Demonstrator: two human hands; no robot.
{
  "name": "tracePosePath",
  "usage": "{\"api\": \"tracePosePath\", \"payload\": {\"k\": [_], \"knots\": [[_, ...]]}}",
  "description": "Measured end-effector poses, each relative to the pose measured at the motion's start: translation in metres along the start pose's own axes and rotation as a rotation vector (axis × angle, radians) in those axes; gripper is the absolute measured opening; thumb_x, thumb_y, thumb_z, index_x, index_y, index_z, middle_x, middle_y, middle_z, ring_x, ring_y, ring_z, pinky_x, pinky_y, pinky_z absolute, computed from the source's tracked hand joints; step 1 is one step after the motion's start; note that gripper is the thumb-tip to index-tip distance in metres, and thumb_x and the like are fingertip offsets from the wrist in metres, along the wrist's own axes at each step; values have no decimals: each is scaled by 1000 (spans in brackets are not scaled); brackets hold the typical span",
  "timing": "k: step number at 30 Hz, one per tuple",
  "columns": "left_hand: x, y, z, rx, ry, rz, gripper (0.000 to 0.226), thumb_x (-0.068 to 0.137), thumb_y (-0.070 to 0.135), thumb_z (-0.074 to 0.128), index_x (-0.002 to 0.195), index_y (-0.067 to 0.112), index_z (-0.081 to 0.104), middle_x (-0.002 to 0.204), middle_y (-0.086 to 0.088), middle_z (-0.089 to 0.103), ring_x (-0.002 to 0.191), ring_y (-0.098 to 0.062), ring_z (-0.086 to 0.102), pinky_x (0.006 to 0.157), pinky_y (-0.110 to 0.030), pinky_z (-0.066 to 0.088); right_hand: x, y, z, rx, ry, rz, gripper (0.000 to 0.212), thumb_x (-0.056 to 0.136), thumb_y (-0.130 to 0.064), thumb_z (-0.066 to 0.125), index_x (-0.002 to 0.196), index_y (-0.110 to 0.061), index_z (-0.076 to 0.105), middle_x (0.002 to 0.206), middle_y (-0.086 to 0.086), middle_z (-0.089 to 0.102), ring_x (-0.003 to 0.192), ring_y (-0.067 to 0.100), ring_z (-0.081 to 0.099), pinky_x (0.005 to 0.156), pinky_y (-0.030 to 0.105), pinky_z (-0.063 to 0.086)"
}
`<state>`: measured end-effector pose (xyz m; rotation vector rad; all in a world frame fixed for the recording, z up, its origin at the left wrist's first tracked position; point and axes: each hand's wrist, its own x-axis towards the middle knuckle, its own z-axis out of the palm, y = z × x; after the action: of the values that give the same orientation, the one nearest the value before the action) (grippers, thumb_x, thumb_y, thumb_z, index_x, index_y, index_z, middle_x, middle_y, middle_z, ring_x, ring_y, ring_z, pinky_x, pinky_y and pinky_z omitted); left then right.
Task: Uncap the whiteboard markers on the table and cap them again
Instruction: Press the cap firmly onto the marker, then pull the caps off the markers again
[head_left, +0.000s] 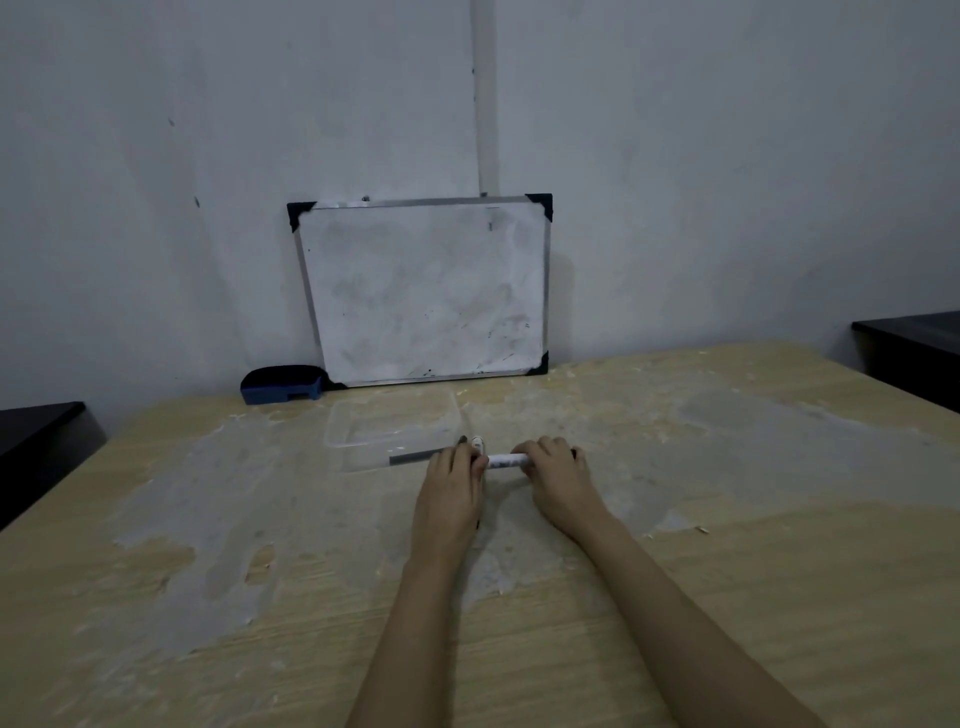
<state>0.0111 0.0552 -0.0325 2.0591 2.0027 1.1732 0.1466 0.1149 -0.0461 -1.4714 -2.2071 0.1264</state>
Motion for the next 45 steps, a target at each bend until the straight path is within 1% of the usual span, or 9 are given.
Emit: {"api": "tracePosePath", "payload": {"k": [5,10,15,18,24,29,35,41,45], "knots": [[-2,-1,-2,-4,-11,124,35,99,24,30,124,10,49,125,-7,52,117,-21,45,97,-24,35,-2,-3,-5,23,-59,67,15,95,-29,44,91,-17,53,104,8,59,105,26,47,96,45,31],[-3,4,-5,25,35,268,27,95,26,43,96,6,60,97,-10,61,97,-22,53,94,-31,42,-6,-6,-13,-16,-79,148,42,88,-28,50,49,-24,32,54,-7,41,73,27,54,82,37,40],[-4,7,-8,72,60,304,26,91,26,48,84,4,61,84,-10,64,83,-23,60,90,-25,35,-7,-7,-17,8,-61,186,48,87,-32,51,43,-22,35,46,-6,38,58,22,45,65,29,31],[-1,11,-4,98,114,308,26,88,20,49,81,2,66,75,-10,68,67,-24,63,86,-30,39,-8,-7,-15,65,-5,167,41,91,-28,49,54,-11,59,56,9,61,56,27,54,56,26,32],[-2,8,5,-72,83,124,36,99,22,35,116,3,61,123,-15,62,121,-26,51,103,-23,30,-12,-17,-20,-78,165,68,37,94,-23,49,70,-3,70,65,15,71,57,31,64,70,36,51],[-2,12,0,-183,127,-48,44,99,26,29,86,6,66,71,-6,58,68,-21,55,60,-24,33,-17,-28,-24,-200,332,70,32,64,-11,83,41,-9,60,32,5,55,26,22,49,46,35,53],[0,-13,-20,-292,347,-354,50,100,26,29,54,12,45,50,-1,44,50,-22,46,46,-27,28,-11,-14,-21,-131,359,154,30,88,-16,62,61,-3,66,53,15,66,49,29,60,70,38,45],[2,-29,-22,-165,257,-382,17,92,19,49,98,3,52,100,-13,57,95,-28,54,75,-37,45,-9,-9,-16,-103,248,271,33,92,-38,45,99,-8,58,99,10,67,95,27,58,100,42,30],[1,-35,-19,-76,121,-410,20,88,17,57,103,5,56,110,-15,59,104,-28,52,86,-39,48,-11,-9,-14,-81,186,254,39,93,-43,40,110,-9,50,111,12,59,108,29,45,105,49,26]]}}
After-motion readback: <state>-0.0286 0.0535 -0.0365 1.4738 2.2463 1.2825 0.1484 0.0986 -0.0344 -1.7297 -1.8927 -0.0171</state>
